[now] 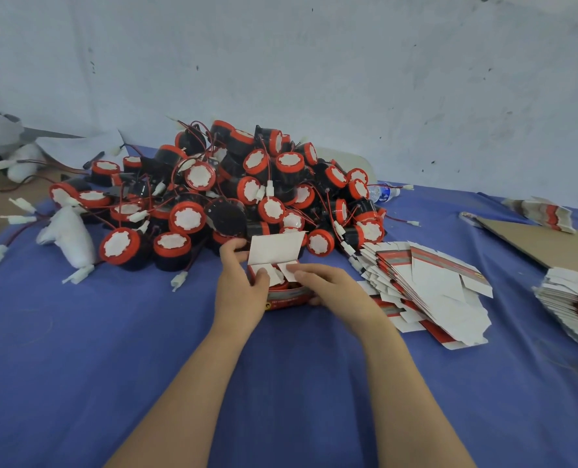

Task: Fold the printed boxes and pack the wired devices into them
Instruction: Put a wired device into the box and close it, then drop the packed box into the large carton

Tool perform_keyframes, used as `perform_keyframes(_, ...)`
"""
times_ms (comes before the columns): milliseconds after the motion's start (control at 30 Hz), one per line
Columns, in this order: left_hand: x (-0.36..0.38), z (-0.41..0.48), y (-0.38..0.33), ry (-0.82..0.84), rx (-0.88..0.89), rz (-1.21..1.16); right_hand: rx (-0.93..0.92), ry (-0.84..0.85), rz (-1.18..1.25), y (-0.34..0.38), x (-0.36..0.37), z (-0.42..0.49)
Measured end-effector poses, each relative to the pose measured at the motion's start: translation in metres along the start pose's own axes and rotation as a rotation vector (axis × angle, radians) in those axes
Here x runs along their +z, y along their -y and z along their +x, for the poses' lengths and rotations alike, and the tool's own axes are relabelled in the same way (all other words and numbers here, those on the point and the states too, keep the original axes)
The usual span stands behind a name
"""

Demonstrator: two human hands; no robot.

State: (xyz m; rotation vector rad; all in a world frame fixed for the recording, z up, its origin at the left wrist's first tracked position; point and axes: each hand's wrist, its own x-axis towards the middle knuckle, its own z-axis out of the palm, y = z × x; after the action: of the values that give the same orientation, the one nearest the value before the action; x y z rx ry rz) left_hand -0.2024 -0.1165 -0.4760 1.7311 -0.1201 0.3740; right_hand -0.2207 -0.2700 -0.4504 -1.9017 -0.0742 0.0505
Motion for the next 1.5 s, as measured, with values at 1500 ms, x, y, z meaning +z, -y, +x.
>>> perform_keyframes(1500, 0.0, 0.002, -0.002, 0.203, -0.315, -0.1, 0.083, -0.247, 0.008, -0.005, 0.02, 0.001)
